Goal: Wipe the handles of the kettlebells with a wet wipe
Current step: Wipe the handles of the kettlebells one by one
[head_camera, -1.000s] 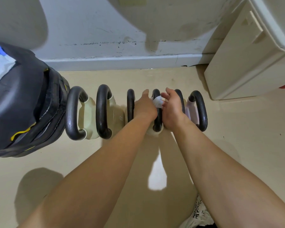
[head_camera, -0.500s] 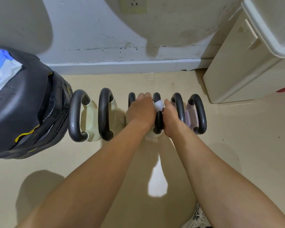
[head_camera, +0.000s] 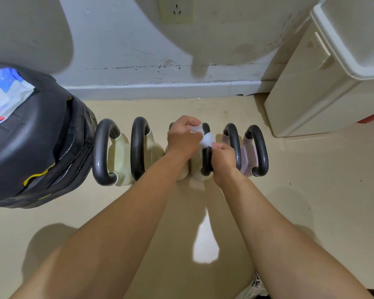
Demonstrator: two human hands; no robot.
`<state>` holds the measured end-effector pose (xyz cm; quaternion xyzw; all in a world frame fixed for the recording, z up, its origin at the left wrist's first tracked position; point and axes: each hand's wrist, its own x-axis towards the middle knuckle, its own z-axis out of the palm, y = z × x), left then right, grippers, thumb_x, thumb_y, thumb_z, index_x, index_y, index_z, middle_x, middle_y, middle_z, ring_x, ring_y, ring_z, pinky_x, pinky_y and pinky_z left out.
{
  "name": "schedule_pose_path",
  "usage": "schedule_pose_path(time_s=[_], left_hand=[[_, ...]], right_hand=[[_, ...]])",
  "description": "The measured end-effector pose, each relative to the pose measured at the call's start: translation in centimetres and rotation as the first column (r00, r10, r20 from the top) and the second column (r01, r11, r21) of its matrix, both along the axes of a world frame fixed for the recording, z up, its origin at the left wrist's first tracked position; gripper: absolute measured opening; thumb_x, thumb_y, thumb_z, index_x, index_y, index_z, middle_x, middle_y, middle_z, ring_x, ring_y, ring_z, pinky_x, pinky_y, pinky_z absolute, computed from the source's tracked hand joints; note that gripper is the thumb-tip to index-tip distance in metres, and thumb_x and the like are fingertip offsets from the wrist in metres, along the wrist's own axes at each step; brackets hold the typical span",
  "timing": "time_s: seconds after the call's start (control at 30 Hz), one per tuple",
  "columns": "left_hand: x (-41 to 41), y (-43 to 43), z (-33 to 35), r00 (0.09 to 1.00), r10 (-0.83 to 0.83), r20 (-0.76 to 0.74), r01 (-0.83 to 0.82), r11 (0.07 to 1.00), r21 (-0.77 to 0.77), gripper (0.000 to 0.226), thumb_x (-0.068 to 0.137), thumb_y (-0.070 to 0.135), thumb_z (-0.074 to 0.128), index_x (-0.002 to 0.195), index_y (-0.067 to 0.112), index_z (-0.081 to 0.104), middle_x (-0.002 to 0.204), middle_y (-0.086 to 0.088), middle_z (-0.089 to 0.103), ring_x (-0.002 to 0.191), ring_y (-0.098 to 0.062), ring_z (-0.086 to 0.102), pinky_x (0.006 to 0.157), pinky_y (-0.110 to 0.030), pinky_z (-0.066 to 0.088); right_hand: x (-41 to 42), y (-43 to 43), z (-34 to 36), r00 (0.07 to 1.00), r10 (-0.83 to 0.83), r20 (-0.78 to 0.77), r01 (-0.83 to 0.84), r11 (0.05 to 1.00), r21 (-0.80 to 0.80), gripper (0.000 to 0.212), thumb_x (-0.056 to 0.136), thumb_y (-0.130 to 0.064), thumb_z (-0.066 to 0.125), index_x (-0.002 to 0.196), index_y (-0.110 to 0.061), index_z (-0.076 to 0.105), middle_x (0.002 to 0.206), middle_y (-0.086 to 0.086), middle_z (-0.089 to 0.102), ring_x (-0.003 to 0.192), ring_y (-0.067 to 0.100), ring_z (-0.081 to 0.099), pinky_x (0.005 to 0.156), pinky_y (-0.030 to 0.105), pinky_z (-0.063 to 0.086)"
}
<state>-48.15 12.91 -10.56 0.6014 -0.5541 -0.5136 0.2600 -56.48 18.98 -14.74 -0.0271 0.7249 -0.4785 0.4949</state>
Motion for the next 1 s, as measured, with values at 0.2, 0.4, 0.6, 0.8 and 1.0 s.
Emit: schedule_pose_path(time_s=[0.2, 0.4, 0.6, 0.8, 1.0], left_hand=[[-0.5, 0.8, 0.1, 0.988, -0.047, -0.145, 0.065, 0.991, 0.121, 0.026, 0.084, -0.001, 0.059, 0.105, 0.013, 0.067, 0.085, 0.005, 0.069, 0.077, -0.004, 0.067, 0.068, -0.013, 0.055], [-1.2, 0.6, -0.8, 0.992, 0.066, -0.103, -0.042, 0.976, 0.212, 0.02, 0.074, 0.01, 0.062, 0.087, 0.024, 0.055, 0.088, -0.01, 0.07, 0.091, -0.029, 0.07, 0.086, -0.044, 0.058], [-1.5, 1.5, -1.0, 0.908, -0.157, 0.389, 0.15, 0.988, 0.049, 0.031, 0.091, 0.037, 0.055, 0.107, 0.01, 0.053, 0.099, -0.005, 0.062, 0.087, -0.022, 0.06, 0.073, -0.03, 0.041], [-1.8, 2.2, -1.0, 0.95, -0.101, 0.297, 0.096, 0.995, 0.03, 0.022, 0.094, 0.035, 0.058, 0.099, 0.014, 0.056, 0.081, 0.003, 0.064, 0.079, -0.016, 0.063, 0.074, -0.027, 0.045], [-2.9, -0.8, -1.4, 0.984, -0.001, 0.179, 0.01, 0.999, -0.047, 0.013, 0.081, 0.027, 0.07, 0.085, 0.015, 0.067, 0.082, 0.001, 0.069, 0.082, -0.018, 0.066, 0.072, -0.028, 0.051]], right_hand=[[0.3, 0.8, 0.3, 0.993, -0.117, 0.003, 0.117, 0.992, -0.051, 0.023, 0.098, -0.002, 0.043, 0.096, -0.016, 0.061, 0.079, 0.002, 0.057, 0.069, 0.014, 0.053, 0.058, 0.019, 0.045], [-0.2, 0.7, 0.1, 0.985, -0.028, -0.171, 0.008, 0.993, -0.12, 0.024, 0.095, -0.018, 0.045, 0.107, -0.028, 0.064, 0.092, 0.002, 0.071, 0.086, 0.018, 0.067, 0.078, 0.033, 0.054], [-1.0, 0.4, 0.0, 0.966, 0.048, -0.254, -0.065, 0.996, -0.058, 0.012, 0.092, -0.014, 0.057, 0.097, -0.014, 0.068, 0.071, -0.001, 0.063, 0.067, 0.015, 0.059, 0.066, 0.032, 0.049], [-1.7, -0.7, -0.3, 0.982, 0.024, -0.186, -0.037, 0.997, -0.066, 0.016, 0.077, -0.017, 0.068, 0.088, -0.014, 0.079, 0.086, 0.004, 0.078, 0.078, 0.023, 0.075, 0.072, 0.035, 0.061], [-2.3, -3.4, 1.0, 0.965, 0.003, -0.263, -0.024, 0.997, -0.075, 0.014, 0.073, -0.011, 0.072, 0.084, -0.019, 0.075, 0.079, 0.006, 0.078, 0.079, 0.024, 0.076, 0.075, 0.045, 0.065]])
